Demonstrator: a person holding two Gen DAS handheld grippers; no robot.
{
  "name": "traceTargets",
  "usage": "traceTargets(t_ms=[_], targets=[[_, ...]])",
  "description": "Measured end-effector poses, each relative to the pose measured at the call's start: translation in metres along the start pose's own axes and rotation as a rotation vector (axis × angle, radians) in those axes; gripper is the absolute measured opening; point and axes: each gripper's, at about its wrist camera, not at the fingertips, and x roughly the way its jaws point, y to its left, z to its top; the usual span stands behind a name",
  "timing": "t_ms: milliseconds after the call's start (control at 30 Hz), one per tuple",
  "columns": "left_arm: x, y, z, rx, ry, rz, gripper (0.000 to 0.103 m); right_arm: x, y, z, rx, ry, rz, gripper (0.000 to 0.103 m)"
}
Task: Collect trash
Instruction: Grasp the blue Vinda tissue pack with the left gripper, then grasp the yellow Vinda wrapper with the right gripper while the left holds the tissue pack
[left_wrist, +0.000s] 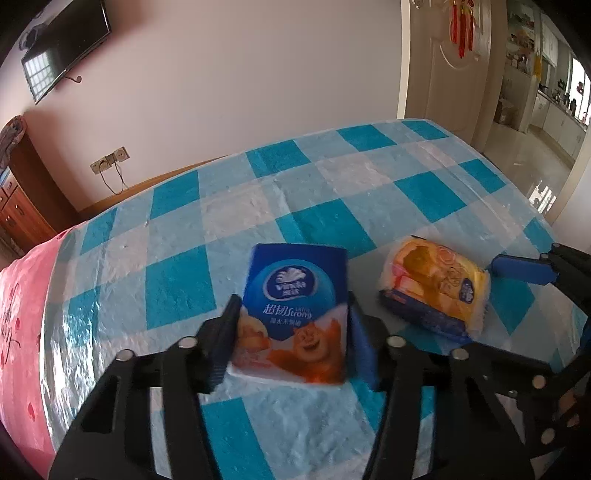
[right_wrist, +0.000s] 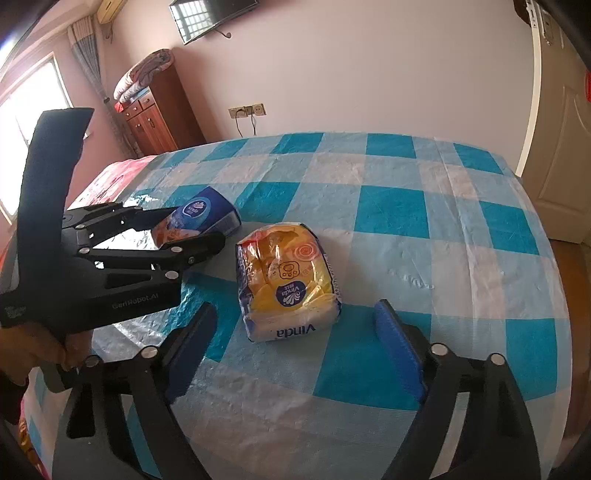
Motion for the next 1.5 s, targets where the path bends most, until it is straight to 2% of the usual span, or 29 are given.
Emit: traceTargets(t_ms=[133, 200, 267, 533, 567, 600, 833, 867, 933, 967, 1000, 1100, 1333, 1400, 1467, 1500], targets=[[-0.003, -0.001, -0.003, -0.026, 0.003, 0.005, 0.053, -0.001, 0.001, -0.001, -0.005, -0.003, 0.006, 0.070], [-0.005, -0.001, -0.005, -0.037, 0.005, 0.009, 0.053, -0.001, 0.000, -0.001, -0.005, -0.005, 0.013, 0.058], [-0.009, 0.000, -0.009, -0.060, 0.008, 0.007, 0.053, -0.002, 0.000, -0.001, -0.005, -0.005, 0.025, 0.053], [-0.034, 0.005, -0.029, -0.126, -0.006, 0.017, 0.053, -0.003, -0.001, -0.001, -0.003, -0.002, 0.051, 0.041], [-0.037, 0.005, -0.034, -0.136, -0.004, 0.021, 0.053, -0.003, 0.000, -0.001, -0.005, 0.001, 0.051, 0.032], [-0.039, 0.005, -0.037, -0.141, -0.002, 0.025, 0.053, -0.002, 0.000, -0.002, -0.008, 0.007, 0.054, 0.018], [-0.062, 0.004, -0.073, -0.198, 0.030, 0.043, 0.053, -0.004, 0.004, -0.006, -0.029, 0.017, 0.095, 0.021], [-0.068, 0.005, -0.079, -0.215, 0.027, 0.045, 0.053, -0.004, 0.004, -0.006, -0.032, 0.017, 0.104, 0.025], [-0.076, 0.006, -0.088, -0.234, 0.018, 0.052, 0.053, -0.004, 0.009, -0.006, -0.046, 0.012, 0.114, 0.048], [-0.081, 0.006, -0.092, -0.244, 0.016, 0.057, 0.053, -0.004, 0.011, -0.006, -0.052, 0.013, 0.114, 0.071], [-0.084, 0.007, -0.096, -0.252, 0.013, 0.064, 0.053, -0.003, 0.016, -0.006, -0.071, 0.015, 0.102, 0.081], [-0.095, 0.007, -0.105, -0.267, -0.003, 0.092, 0.053, 0.003, 0.030, -0.005, -0.121, 0.030, 0.051, 0.081], [-0.105, 0.002, -0.124, -0.275, -0.003, 0.117, 0.053, 0.011, 0.036, -0.001, -0.124, 0.032, -0.018, 0.080], [-0.106, 0.004, -0.128, -0.297, 0.001, 0.108, 0.053, 0.011, 0.038, -0.001, -0.138, 0.029, -0.051, 0.065], [-0.106, 0.004, -0.131, -0.306, 0.005, 0.105, 0.053, 0.011, 0.043, -0.002, -0.164, 0.027, -0.065, 0.056], [-0.106, 0.004, -0.132, -0.305, 0.005, 0.109, 0.053, 0.011, 0.045, -0.003, -0.174, 0.028, -0.068, 0.055]])
